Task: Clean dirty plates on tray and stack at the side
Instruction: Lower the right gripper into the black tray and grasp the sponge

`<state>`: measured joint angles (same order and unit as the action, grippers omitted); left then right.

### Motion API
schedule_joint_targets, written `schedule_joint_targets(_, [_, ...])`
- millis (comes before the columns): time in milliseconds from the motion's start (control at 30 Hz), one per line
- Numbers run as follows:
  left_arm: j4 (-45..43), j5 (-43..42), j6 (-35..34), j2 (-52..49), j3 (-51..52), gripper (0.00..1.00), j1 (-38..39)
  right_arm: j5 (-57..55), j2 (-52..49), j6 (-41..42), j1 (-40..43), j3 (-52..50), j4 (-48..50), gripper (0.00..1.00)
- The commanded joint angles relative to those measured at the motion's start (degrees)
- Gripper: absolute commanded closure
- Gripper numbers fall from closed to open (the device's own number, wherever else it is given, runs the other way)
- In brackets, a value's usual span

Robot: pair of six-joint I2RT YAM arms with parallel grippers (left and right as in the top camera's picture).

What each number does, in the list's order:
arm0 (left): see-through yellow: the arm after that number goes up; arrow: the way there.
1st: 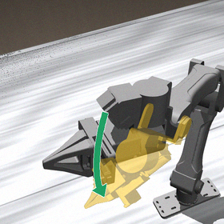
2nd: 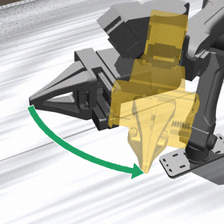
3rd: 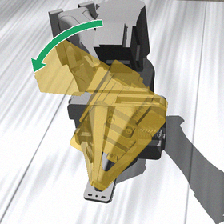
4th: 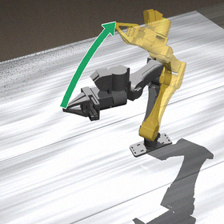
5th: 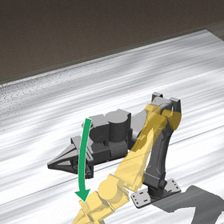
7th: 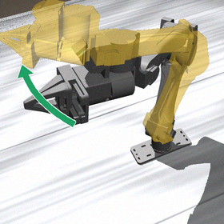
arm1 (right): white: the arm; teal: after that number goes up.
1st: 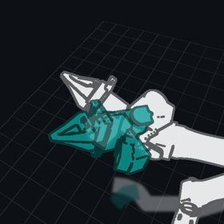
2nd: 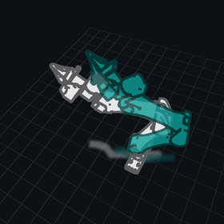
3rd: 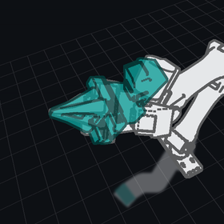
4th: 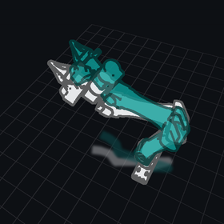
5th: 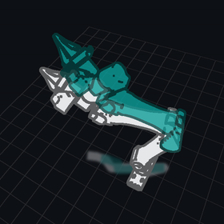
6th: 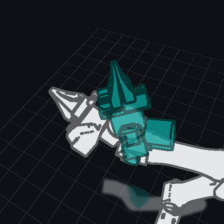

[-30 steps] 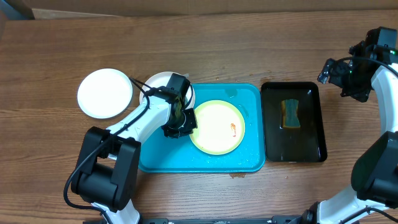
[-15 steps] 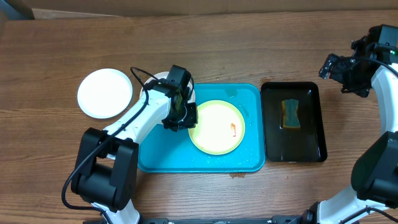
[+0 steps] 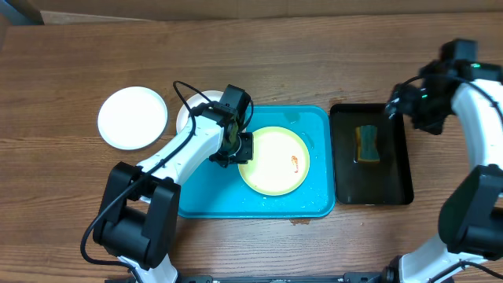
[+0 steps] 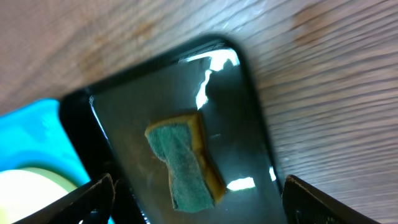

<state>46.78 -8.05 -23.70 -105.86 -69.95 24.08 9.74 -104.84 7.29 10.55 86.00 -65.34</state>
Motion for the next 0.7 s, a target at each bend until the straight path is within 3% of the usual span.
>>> schedule_joint_targets(0, [-0.5, 2.1, 1.0, 0.2, 0.4, 0.75, 0.7, -5.2, 0.9, 0.0, -4.4, -5.2, 2.4, 0.12])
schedule_joint_targets(233, [-0.3, 2.1, 1.0, 0.2, 0.4, 0.73, 0.7, -10.8, 0.9, 0.2, -9.8, -15.5, 10.6, 0.12])
schedule_joint_targets(567, [-0.5, 2.1, 1.0, 0.2, 0.4, 0.72, 0.7, -12.7, 0.9, 0.0, -10.3, -25.8, 29.2, 0.18])
schedule_joint_targets(600, [-0.4, 2.1, 1.0, 0.2, 0.4, 0.72, 0.7, -12.7, 0.9, 0.0, -10.3, -26.0, 30.0, 0.20])
schedule_joint_targets(633, [-0.4, 2.1, 1.0, 0.2, 0.4, 0.72, 0.7, -12.7, 0.9, 0.0, -10.3, -26.0, 30.4, 0.28])
schedule_joint_targets(667, [-0.3, 2.1, 1.0, 0.2, 0.4, 0.72, 0.7, -12.6, 0.9, 0.0, -10.3, -26.0, 30.7, 0.48])
